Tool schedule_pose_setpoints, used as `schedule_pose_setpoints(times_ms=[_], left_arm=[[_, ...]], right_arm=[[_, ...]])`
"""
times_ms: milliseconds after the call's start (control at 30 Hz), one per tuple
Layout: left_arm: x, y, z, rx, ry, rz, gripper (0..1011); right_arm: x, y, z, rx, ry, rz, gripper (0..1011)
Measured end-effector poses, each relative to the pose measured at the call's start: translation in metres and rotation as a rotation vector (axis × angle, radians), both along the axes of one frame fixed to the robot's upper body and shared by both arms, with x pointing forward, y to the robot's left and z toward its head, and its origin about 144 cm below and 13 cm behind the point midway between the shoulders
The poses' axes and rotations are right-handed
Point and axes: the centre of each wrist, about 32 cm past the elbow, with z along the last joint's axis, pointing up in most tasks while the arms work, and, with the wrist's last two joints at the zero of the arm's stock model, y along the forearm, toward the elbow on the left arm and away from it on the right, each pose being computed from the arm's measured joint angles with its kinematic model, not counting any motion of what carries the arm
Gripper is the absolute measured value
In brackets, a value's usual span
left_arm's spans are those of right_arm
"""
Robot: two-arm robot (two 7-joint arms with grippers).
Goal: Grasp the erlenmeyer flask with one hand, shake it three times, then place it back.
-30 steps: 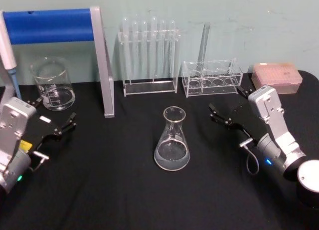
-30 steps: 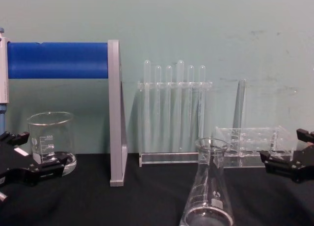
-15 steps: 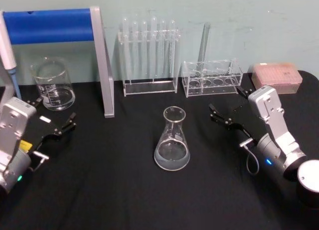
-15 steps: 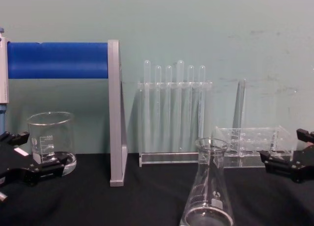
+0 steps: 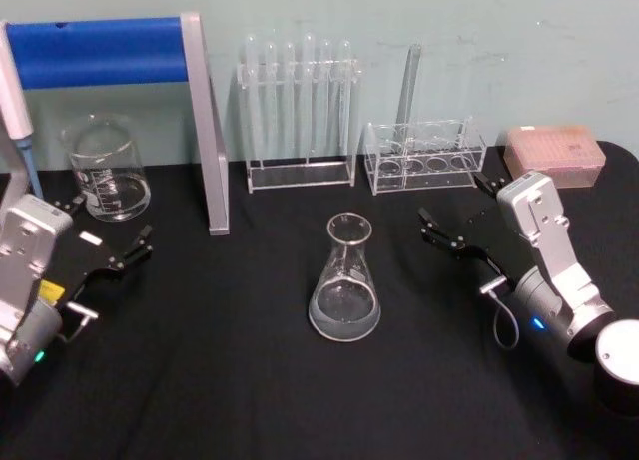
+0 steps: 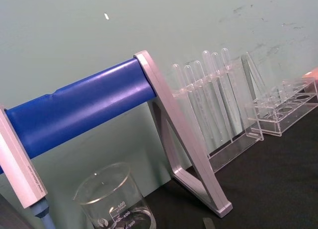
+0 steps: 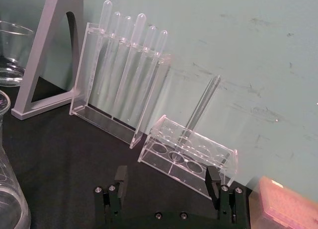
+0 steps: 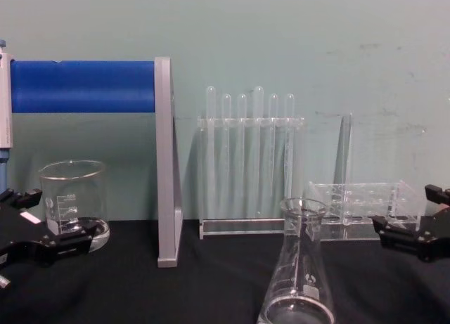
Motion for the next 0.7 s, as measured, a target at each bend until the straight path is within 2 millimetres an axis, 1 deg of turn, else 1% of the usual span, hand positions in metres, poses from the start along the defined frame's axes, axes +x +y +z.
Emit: schedule_pose_setpoints(times_ms=[700], left_arm=[[0.0000,0.0000,0.0000,0.000,0.000,0.000,1001]], right_arm=[[0.0000,0.0000,0.0000,0.000,0.000,0.000,1002]])
